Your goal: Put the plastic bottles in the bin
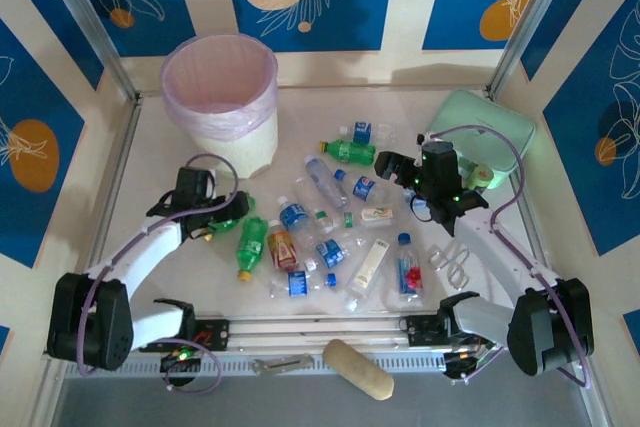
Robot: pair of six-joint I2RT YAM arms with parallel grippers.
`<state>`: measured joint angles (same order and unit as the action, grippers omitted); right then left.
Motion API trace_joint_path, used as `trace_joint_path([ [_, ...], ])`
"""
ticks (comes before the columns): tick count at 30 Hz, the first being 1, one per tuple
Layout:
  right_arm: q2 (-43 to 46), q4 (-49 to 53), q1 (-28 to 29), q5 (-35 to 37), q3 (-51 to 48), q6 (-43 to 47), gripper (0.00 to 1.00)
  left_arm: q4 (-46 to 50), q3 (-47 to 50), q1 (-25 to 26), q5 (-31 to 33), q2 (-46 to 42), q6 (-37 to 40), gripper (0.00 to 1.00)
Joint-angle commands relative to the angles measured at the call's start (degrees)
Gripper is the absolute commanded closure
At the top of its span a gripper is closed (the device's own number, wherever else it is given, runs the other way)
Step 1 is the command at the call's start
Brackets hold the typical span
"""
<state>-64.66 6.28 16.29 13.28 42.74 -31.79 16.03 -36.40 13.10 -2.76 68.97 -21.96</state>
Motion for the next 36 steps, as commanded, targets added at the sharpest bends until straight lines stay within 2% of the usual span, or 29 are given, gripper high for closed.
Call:
trace_joint_path([
  [1, 0.8, -0.1, 0.6, 1.1, 0.0, -1.3, 0.01, 0.9, -1.1, 3.2, 1.7, 2.1, 2.6, 0.00],
  [5, 0.8, -0.4, 0.8, 1.0, -0.2, -1.6, 0.01, 1.6, -1.3, 6.5, 9.5, 3.7, 4.0, 0.00],
  [8, 0.7, -0.4, 0.9, 0.8, -0.4, -2.0, 0.01, 1.3, -2.1, 7.8, 12.7, 6.4, 4.8, 0.01],
  [17, 2.2, 0.9, 1.3, 1.9, -0.7, -2.0, 0.01, 2.7, -7.4, 9.2, 13.4, 14.4, 6.2, 0.10],
  [28, 2.7, 0.2, 1.3, 2.4, -1.4, -2.2, 0.01, 4.1, -6.6, 9.8, 15.6, 11.9, 6.0, 0.11],
  [36, 2.7, 0.4, 1.5, 2.3, -1.5, -2.6, 0.01, 5.8, -7.8, 9.8, 16.6, 13.8, 5.5, 0.17],
])
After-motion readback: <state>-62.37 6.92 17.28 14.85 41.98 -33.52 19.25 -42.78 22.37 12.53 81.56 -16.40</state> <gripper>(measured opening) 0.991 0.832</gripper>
